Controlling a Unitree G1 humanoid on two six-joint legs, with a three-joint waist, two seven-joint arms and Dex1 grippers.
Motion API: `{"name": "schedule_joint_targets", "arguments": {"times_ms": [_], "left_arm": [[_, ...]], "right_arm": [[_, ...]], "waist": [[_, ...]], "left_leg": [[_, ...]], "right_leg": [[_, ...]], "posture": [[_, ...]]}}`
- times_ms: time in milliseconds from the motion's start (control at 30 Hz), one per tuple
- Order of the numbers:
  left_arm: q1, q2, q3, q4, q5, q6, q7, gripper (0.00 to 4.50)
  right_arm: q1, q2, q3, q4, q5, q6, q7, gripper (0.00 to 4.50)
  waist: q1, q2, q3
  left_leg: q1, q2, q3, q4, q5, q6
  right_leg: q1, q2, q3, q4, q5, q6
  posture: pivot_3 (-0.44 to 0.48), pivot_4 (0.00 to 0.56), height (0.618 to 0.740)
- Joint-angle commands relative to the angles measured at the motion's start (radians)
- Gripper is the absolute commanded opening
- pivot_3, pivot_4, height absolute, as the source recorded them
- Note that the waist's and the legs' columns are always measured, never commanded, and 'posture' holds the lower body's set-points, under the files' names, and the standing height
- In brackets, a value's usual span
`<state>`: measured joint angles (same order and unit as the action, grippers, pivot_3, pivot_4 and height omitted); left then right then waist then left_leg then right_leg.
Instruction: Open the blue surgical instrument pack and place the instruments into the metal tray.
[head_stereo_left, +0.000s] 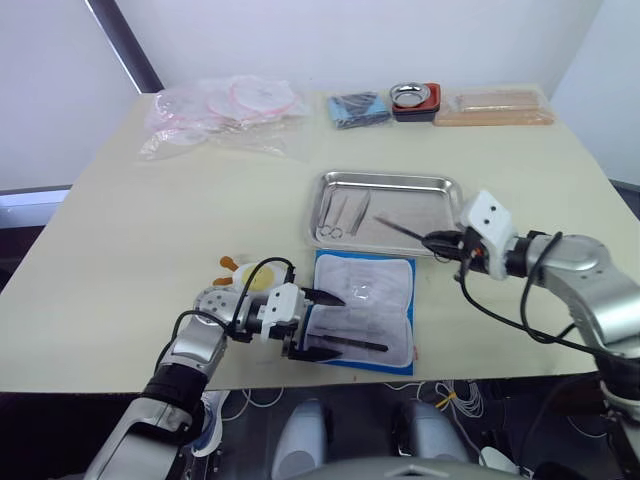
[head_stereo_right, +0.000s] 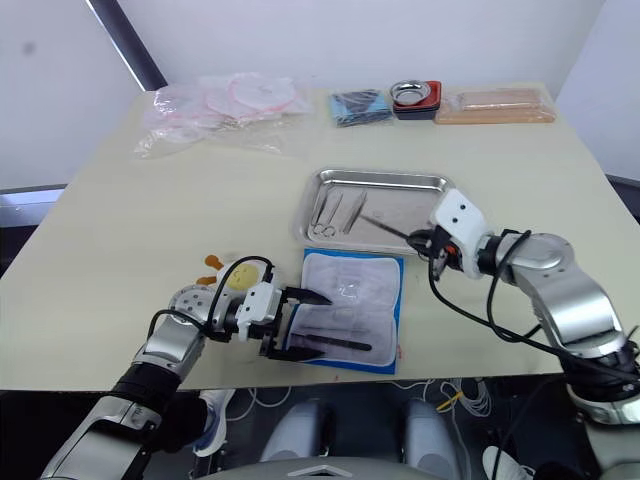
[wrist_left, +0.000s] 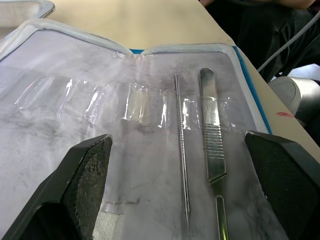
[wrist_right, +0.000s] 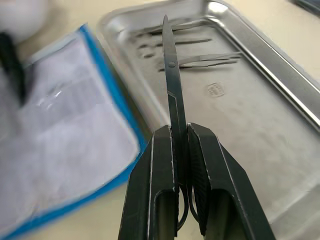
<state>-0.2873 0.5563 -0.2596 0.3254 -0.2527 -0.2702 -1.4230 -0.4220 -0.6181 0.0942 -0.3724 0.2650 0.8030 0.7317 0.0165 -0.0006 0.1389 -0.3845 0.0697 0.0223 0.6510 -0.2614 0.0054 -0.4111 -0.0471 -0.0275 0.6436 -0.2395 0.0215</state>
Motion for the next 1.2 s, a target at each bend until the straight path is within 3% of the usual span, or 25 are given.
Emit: {"name": "schedule_joint_targets", "arguments": {"times_ms": [33,467,900,1200], "left_arm": [[0.035,0.003,-0.069,0.078,0.103,0.037,0.016,4.50],[0.041,0.006,-0.075,0.068,0.111,0.045,0.032,4.50],[0.047,0.011,-0.075,0.072,0.114,0.037,0.035,4.50],[0.048,0.014,-0.076,0.081,0.119,0.026,0.034,4.50]], "right_arm": [[-0.036,0.071,-0.018,0.013,-0.010,0.014,-0.097,0.05],[-0.172,0.362,-0.078,0.234,-0.050,0.113,-0.433,0.05],[-0.317,0.519,-0.070,0.479,-0.108,0.149,-0.582,0.05],[-0.297,0.607,-0.077,0.492,-0.134,0.201,-0.674,0.05]], "waist": [[-0.001,0.000,0.000],[-0.004,0.003,-0.001],[-0.004,0.004,-0.001],[-0.006,0.004,-0.001]], "left_leg": [[0.000,0.000,0.000,0.000,0.000,0.000],[0.000,-0.001,0.000,0.000,0.000,0.000],[0.000,-0.001,0.000,0.000,0.000,0.000],[0.000,-0.001,0.000,-0.001,0.000,0.000]], "right_leg": [[0.000,0.000,0.000,0.000,0.000,0.000],[0.000,0.000,0.002,0.000,0.000,0.000],[0.000,0.000,0.002,0.000,0.000,0.000],[0.000,0.000,0.002,0.001,0.000,0.000]], "posture": [[0.000,0.150,0.740],[0.000,0.150,0.740],[0.000,0.150,0.740],[0.000,0.150,0.740]]}}
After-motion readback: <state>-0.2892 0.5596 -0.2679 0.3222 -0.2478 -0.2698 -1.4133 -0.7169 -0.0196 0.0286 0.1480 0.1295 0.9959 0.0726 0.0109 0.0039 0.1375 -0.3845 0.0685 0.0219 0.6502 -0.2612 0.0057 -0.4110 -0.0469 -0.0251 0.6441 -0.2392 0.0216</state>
